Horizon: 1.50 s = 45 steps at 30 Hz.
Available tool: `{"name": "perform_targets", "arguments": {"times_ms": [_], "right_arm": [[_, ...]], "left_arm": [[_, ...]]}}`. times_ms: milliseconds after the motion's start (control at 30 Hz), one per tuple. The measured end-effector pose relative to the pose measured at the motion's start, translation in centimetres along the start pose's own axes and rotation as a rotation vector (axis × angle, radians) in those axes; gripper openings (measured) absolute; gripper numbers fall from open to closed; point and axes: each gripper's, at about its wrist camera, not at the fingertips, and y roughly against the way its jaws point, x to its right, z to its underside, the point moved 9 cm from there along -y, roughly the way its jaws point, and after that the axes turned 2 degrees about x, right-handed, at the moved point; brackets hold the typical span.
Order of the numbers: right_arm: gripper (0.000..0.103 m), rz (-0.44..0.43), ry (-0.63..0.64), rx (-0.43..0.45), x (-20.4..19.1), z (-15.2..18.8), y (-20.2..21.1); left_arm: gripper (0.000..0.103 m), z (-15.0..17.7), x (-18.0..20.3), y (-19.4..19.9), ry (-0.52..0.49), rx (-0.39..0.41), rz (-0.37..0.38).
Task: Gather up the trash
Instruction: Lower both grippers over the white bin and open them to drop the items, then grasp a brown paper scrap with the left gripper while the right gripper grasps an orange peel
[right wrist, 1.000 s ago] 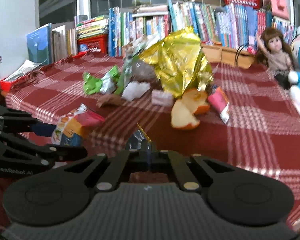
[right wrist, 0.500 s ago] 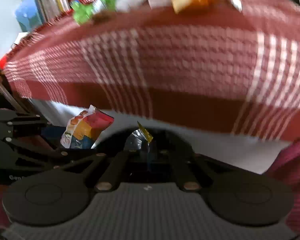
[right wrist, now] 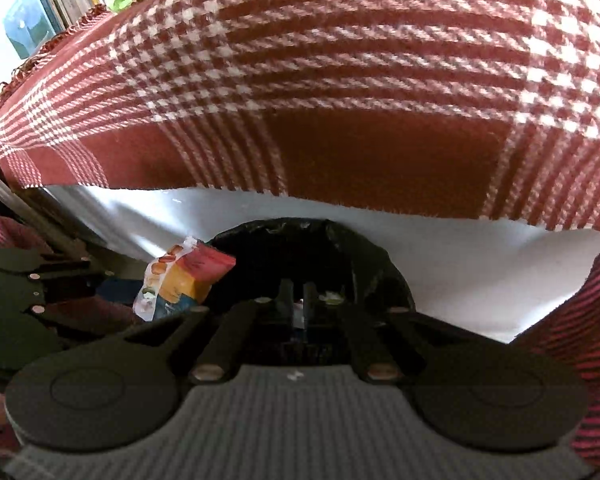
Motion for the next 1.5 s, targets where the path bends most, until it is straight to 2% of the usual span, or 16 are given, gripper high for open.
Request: {"name": "perform_targets", "arguments": {"times_ms": [33,100,133,267,633,867,1033,1167,1267,1367,1500], "right_arm": [[0.014,-0.001,0.0,-0.001,0.1,0.0,0.0],[0.034,-0.003,0.004,-0.001,0.0,0.1,-0.1],[0.039,-0.005,0.005,0.001,0.1,-0.1,-0.2],[0.043,-0.004,0.013,0.011,-0.2,-0.3,-0.1],[0.058,-0.001,0.036,0.067,-0.4,-1.7,1.4],[0.072,0.02,0.148,0.252,-1.7,-5.1,6.1],[0.079,0.023,0.18,0.411,-2.1,-8.5,10.4],[0.086,0.088,0.208,0.543,-1.7,-11.4,12.9],[0.088,0.155,0.222,0.58,-1.1,-13.2,12.6],[0.089,0.195,0.217,0.573,-0.7,-14.5,11.3],[0.089,0.218,0.207,0.538,0.2,-15.3,9.4]], "left_arm": [[0.052,-0.1,-0.1,0.0,0.006,-0.005,0.001],[0.059,-0.1,-0.3,-0.1,0.014,-0.008,-0.002],[0.061,0.0,-0.1,0.3,0.014,-0.009,-0.004],[0.083,-0.1,-0.5,0.4,0.021,-0.003,-0.001],[0.087,-1.8,-0.9,3.0,0.026,0.053,-0.005],[0.09,-5.3,-0.7,8.3,-0.012,0.22,-0.01],[0.098,-8.8,-0.8,13.4,-0.021,0.401,-0.013],[0.101,-12.2,-1.6,15.9,-0.019,0.529,-0.063],[0.101,-14.4,-2.4,16.0,0.0,0.577,-0.096],[0.101,-16.4,-3.3,15.4,0.038,0.616,-0.123],[0.097,-17.6,-4.2,13.0,0.062,0.594,-0.127]]}}
